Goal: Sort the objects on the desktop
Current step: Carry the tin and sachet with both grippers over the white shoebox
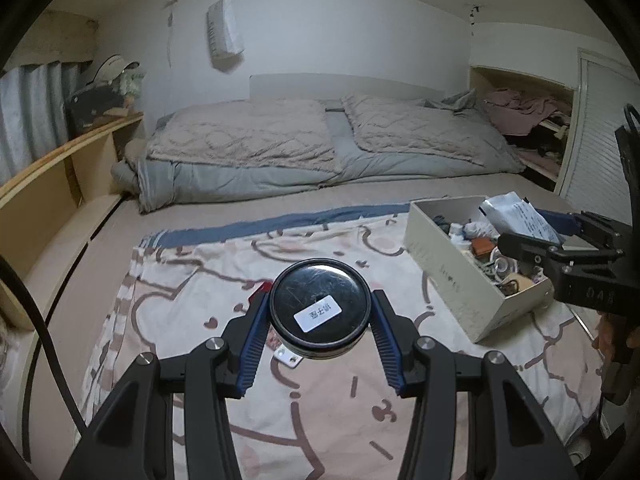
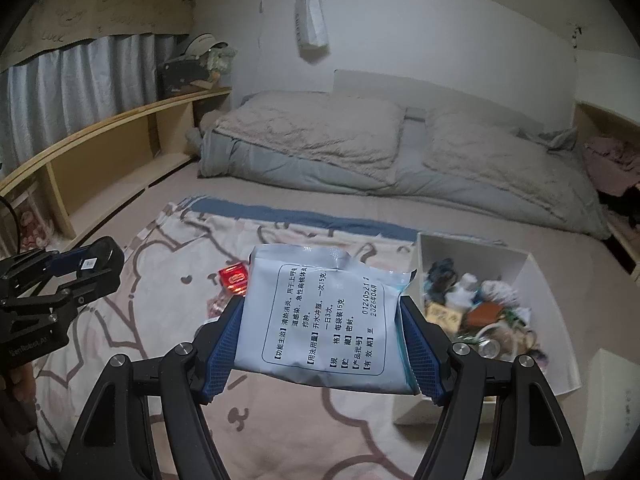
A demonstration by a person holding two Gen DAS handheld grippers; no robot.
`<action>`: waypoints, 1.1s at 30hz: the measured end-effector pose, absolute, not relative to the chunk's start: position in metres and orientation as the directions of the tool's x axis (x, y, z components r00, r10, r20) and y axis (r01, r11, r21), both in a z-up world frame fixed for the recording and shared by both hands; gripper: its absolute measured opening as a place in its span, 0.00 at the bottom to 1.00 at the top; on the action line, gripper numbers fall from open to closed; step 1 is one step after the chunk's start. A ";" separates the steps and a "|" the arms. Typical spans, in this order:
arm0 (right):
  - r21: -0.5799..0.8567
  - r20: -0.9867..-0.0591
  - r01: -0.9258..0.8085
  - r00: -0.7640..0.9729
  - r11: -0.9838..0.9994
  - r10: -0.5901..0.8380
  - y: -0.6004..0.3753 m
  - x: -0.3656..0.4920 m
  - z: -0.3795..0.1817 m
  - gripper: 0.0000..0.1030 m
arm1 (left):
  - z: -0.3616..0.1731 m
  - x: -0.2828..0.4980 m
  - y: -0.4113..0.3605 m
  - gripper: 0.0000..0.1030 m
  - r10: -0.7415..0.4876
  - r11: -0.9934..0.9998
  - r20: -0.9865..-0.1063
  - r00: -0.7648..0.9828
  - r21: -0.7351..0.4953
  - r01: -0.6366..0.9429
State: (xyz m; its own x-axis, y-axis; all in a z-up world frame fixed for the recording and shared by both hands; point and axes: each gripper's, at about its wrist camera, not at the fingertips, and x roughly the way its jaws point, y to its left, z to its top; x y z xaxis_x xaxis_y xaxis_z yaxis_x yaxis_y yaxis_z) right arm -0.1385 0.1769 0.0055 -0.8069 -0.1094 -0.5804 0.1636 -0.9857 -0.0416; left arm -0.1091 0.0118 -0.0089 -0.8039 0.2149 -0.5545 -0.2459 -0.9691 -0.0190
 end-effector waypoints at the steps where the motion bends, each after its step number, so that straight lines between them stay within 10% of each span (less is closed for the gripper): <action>1: -0.050 -0.580 0.159 -0.808 -0.986 -0.101 0.178 -0.139 0.010 0.73 | -0.006 -0.109 0.013 0.48 0.221 -0.968 -0.552 -0.804 -0.023 -0.250; 33: -0.019 -0.569 0.010 -0.822 -1.000 0.002 0.319 -0.188 0.009 0.73 | 0.034 -0.173 0.150 0.48 0.311 -0.947 -0.496 -0.811 -0.088 -0.309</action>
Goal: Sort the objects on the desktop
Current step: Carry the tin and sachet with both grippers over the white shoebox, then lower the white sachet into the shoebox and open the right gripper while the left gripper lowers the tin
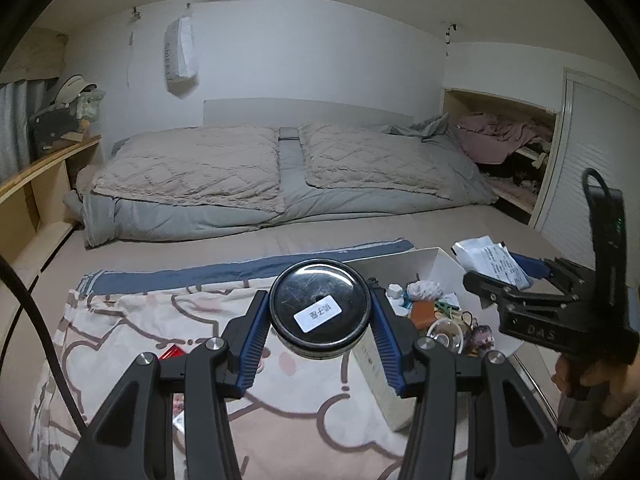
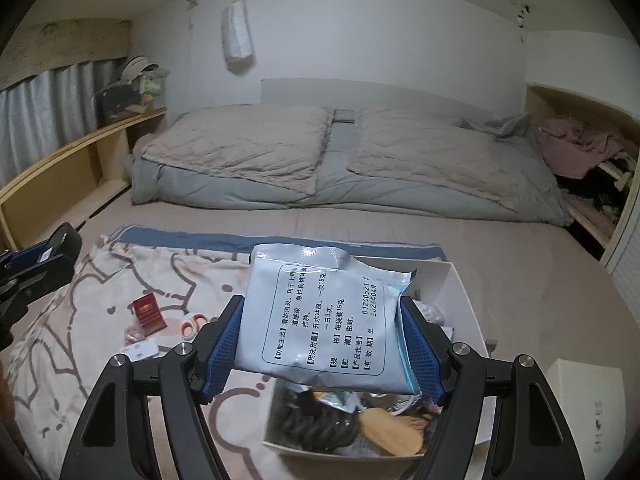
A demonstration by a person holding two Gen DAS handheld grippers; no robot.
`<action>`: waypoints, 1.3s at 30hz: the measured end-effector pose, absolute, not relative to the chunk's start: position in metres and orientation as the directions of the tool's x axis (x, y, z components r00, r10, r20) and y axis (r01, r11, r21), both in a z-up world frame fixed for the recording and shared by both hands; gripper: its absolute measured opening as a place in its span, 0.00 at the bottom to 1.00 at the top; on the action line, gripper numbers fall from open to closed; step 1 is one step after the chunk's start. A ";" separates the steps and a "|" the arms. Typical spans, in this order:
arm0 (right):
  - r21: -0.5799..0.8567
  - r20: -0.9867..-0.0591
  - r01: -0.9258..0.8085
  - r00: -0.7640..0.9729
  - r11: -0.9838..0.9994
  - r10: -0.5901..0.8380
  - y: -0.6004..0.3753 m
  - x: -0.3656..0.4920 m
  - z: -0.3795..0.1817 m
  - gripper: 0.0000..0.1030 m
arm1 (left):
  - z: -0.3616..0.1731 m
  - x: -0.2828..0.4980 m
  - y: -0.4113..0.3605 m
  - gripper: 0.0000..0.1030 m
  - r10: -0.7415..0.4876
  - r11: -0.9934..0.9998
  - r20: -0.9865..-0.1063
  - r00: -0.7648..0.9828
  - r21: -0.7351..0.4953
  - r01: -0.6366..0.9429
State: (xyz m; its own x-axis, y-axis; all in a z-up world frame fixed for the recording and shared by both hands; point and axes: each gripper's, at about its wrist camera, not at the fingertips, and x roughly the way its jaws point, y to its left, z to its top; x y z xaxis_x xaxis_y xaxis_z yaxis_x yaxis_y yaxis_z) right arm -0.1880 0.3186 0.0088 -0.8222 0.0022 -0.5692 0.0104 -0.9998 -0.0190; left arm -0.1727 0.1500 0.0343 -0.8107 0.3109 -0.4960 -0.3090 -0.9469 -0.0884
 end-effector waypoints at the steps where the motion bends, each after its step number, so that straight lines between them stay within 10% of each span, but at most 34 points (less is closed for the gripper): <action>1: -0.017 -0.569 0.005 -0.823 -1.000 0.006 0.324 -0.189 0.007 0.73 | 0.034 -0.177 0.156 0.48 0.312 -0.946 -0.497 -0.809 -0.088 -0.311; 39: 0.095 -0.751 -0.248 -0.654 -0.964 0.094 0.447 -0.242 -0.093 0.73 | -0.025 -0.277 0.293 0.48 0.416 -0.900 -0.540 -0.732 -0.127 -0.418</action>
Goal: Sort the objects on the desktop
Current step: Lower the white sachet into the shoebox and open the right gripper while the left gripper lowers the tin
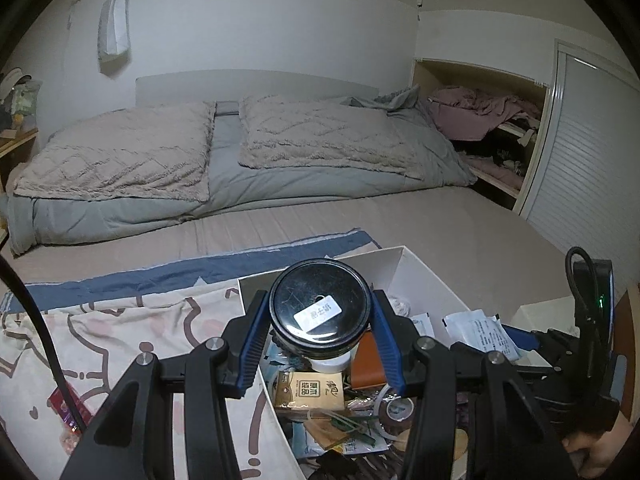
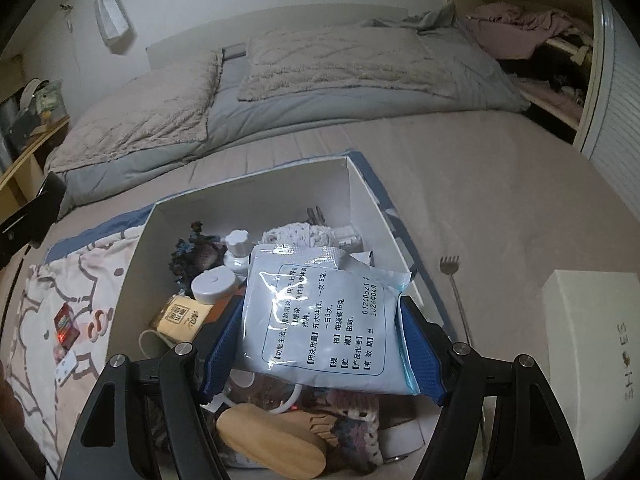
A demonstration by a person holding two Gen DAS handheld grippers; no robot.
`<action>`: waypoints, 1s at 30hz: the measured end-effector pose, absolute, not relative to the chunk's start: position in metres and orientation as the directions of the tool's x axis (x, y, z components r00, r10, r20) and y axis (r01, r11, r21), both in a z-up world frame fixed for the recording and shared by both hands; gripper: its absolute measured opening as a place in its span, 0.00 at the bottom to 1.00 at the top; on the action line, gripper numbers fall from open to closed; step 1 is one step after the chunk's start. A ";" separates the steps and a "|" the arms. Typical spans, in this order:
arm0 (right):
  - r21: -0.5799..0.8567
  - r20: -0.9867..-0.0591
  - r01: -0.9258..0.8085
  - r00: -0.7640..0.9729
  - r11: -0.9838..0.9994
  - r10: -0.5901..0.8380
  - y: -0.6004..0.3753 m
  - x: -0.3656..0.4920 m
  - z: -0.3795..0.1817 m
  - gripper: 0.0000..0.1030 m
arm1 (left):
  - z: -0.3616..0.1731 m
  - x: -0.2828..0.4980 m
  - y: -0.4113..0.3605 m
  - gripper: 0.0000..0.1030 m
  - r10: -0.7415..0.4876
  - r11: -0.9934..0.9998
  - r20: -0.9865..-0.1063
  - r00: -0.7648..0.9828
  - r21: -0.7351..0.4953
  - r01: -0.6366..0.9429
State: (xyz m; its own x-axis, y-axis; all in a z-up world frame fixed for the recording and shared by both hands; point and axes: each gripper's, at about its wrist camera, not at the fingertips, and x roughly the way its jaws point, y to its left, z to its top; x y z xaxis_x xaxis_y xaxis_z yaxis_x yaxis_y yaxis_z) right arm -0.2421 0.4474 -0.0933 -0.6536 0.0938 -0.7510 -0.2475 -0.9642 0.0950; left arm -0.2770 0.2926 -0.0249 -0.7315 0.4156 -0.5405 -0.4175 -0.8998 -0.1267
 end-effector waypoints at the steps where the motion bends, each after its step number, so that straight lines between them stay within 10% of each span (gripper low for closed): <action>1: 0.094 -0.756 -0.244 -0.649 -0.965 0.090 0.448 -0.243 -0.095 0.73 | -0.028 -0.279 0.293 0.48 0.417 -0.899 -0.545 -0.728 -0.127 -0.420; 30: 0.001 -0.874 -0.197 -0.477 -0.980 0.095 0.450 -0.213 -0.137 0.81 | -0.051 -0.296 0.299 0.48 0.412 -0.902 -0.586 -0.698 -0.153 -0.404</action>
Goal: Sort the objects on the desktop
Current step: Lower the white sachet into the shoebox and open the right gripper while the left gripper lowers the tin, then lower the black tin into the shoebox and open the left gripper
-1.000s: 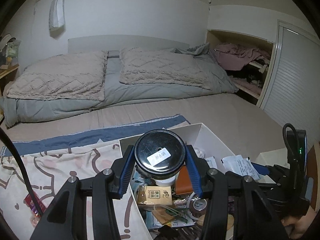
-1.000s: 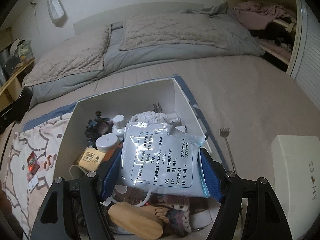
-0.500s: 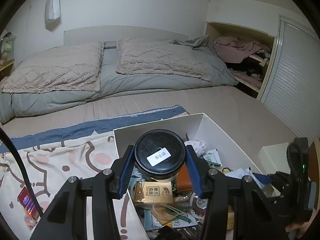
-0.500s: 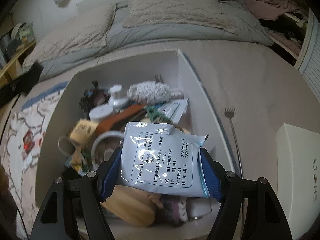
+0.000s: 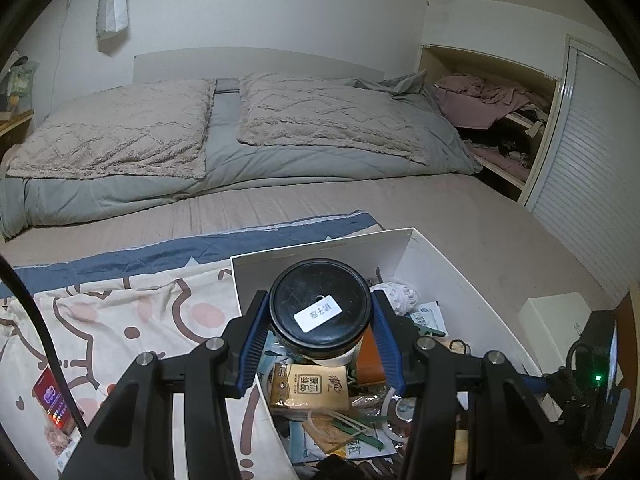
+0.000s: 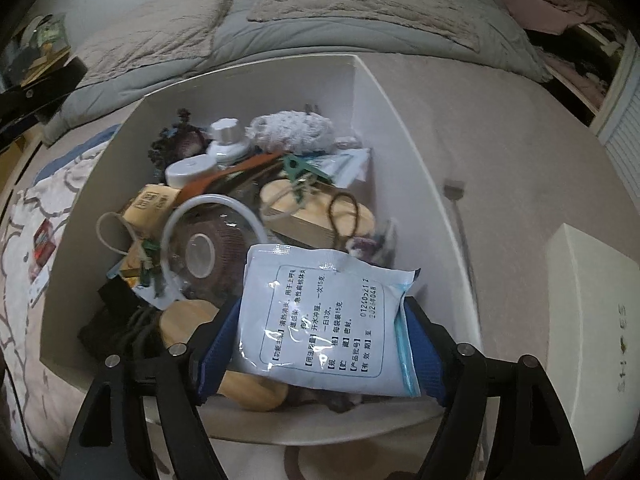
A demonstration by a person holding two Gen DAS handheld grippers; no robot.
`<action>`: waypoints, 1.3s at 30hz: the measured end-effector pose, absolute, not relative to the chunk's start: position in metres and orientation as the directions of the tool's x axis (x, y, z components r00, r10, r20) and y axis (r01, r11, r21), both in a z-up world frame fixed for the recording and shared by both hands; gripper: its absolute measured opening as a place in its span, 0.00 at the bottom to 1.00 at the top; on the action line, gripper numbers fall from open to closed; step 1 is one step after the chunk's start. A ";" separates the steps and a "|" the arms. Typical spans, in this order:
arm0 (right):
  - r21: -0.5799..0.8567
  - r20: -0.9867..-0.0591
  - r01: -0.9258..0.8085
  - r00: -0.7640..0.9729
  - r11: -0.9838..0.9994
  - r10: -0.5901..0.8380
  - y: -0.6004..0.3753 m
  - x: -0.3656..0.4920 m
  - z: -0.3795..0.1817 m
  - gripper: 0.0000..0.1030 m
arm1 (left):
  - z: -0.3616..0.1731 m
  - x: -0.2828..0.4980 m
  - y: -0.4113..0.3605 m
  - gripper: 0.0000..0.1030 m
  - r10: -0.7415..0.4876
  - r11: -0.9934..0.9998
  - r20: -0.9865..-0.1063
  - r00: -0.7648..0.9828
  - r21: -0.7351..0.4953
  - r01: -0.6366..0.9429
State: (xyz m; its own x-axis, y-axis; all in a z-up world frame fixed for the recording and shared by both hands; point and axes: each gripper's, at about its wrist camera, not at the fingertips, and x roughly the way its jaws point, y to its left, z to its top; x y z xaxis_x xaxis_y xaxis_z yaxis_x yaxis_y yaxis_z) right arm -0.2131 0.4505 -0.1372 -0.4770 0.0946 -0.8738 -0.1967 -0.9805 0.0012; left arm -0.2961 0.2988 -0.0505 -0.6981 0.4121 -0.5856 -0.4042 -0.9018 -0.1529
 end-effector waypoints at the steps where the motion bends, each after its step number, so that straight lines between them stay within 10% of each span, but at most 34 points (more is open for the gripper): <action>1: 0.007 -0.873 -0.192 -0.480 -0.981 0.088 0.451 -0.212 -0.137 0.82 | -0.051 -0.297 0.300 0.48 0.412 -0.902 -0.587 -0.697 -0.155 -0.403; 9: 0.022 -0.863 -0.163 -0.501 -0.986 0.063 0.441 -0.208 -0.128 0.99 | -0.063 -0.308 0.301 0.48 0.419 -0.898 -0.617 -0.667 -0.170 -0.406; 39: 0.092 -0.842 -0.302 -0.533 -0.949 0.088 0.458 -0.207 -0.113 0.99 | -0.106 -0.264 0.321 0.48 0.482 -0.819 -0.737 -0.473 -0.188 -0.543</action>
